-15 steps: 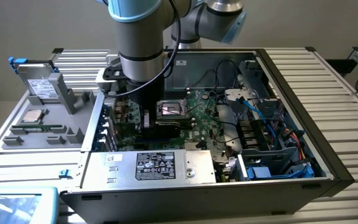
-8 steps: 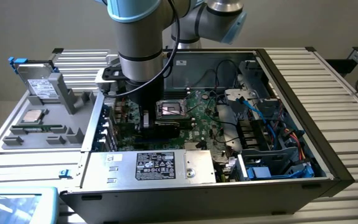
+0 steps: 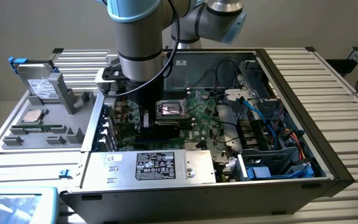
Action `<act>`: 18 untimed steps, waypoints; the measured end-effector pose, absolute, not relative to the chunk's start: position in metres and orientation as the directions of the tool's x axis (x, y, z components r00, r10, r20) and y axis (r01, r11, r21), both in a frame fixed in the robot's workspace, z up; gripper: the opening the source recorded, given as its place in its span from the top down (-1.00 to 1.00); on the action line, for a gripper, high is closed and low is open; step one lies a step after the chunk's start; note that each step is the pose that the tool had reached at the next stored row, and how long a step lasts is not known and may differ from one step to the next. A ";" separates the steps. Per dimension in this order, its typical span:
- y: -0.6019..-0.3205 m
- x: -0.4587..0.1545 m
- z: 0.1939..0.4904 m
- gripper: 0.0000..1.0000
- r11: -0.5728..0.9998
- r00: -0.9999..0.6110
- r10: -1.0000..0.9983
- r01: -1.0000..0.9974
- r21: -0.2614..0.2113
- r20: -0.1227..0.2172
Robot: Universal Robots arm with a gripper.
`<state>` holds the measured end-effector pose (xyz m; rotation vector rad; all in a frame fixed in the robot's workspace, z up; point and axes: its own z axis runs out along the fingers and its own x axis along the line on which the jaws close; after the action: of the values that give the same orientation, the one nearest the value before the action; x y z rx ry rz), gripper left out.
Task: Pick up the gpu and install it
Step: 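Insert the gpu into the slot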
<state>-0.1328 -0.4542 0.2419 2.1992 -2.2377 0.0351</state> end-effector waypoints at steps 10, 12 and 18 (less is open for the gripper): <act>-0.454 -0.133 0.242 0.42 0.017 -0.017 -1.000 -1.000 -0.013 0.019; -0.454 -0.133 0.242 0.42 0.017 -0.018 -1.000 -1.000 -0.013 0.018; -0.453 -0.133 0.242 0.42 0.017 -0.017 -1.000 -1.000 -0.013 0.018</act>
<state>-0.1331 -0.4533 0.2418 2.1994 -2.2379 0.0346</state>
